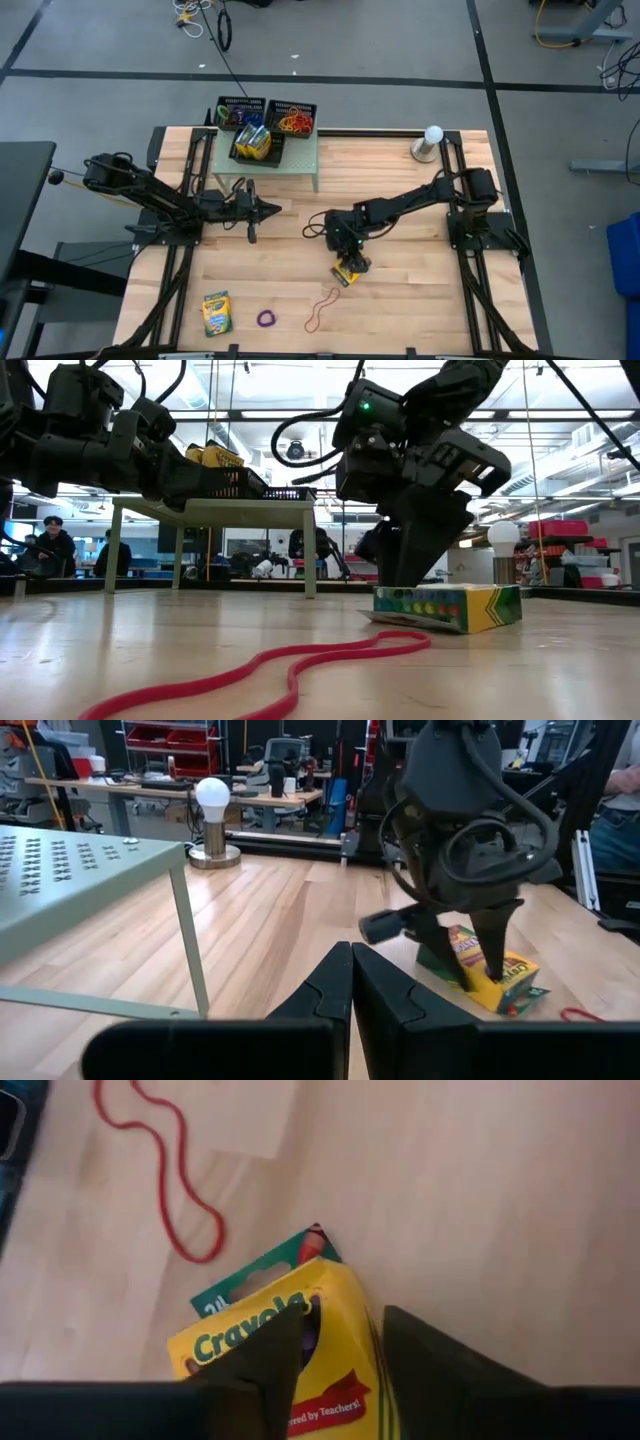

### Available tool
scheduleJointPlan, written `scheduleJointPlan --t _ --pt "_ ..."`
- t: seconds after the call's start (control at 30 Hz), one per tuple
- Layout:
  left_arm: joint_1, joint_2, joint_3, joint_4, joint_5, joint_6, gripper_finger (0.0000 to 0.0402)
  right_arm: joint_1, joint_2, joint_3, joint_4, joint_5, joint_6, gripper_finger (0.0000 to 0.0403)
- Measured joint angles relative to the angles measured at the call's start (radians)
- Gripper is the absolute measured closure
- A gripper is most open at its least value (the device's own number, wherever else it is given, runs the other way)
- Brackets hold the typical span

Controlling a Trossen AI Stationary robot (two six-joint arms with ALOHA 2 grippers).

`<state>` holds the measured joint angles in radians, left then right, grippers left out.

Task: Pick & Place Office Desk Supplies
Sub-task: Put the yellow crayon box into the bottom black bin

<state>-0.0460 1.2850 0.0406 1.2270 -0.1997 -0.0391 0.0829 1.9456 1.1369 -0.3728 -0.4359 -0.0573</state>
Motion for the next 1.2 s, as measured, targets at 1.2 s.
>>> scheduleJointPlan --t 1.2 --pt "0.0 0.0 0.0 0.012 -0.001 -0.018 0.0388 0.169 -0.347 -0.372 0.297 0.752 0.607 0.036"
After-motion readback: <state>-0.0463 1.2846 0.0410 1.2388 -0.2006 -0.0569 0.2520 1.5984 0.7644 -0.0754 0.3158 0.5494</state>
